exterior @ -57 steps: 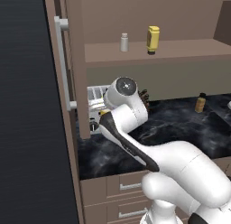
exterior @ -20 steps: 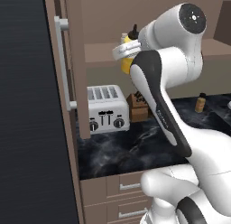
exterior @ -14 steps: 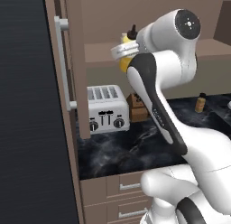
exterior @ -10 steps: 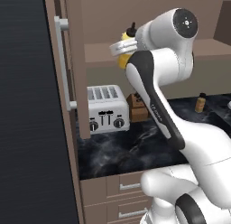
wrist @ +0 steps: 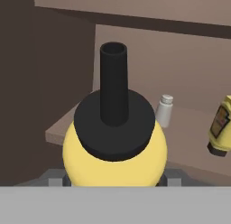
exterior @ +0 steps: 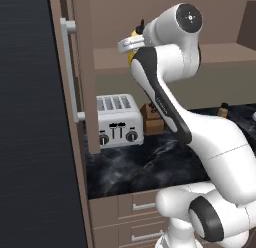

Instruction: There are various items on the counter. Only move the condiments/shakers into the cabinet.

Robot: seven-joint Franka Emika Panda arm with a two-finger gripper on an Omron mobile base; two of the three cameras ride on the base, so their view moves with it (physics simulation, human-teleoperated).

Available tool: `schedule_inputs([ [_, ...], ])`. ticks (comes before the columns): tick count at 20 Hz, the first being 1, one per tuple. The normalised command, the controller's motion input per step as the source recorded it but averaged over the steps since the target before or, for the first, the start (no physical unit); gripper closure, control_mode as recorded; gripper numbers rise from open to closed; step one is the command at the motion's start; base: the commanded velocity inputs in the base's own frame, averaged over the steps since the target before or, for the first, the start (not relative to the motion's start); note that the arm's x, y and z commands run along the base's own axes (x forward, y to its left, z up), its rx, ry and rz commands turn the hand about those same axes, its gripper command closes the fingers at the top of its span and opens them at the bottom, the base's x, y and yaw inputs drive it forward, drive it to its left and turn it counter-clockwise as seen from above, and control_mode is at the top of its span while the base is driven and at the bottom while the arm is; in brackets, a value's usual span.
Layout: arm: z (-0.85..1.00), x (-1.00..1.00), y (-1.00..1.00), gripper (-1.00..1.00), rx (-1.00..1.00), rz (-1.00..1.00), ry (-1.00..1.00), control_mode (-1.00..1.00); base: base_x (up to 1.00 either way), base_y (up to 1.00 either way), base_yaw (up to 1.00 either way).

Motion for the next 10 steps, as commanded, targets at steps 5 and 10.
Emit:
schedule_inputs([
  [5,-0.02,0.45,0.00,1.00,0.00,-0.02,0.00,-1.00,0.00,0.00,0.00],
  [10,0.00,0.44,0.00,1.00,0.00,-0.03,0.00,-1.00,0.00,0.00,0.00],
])
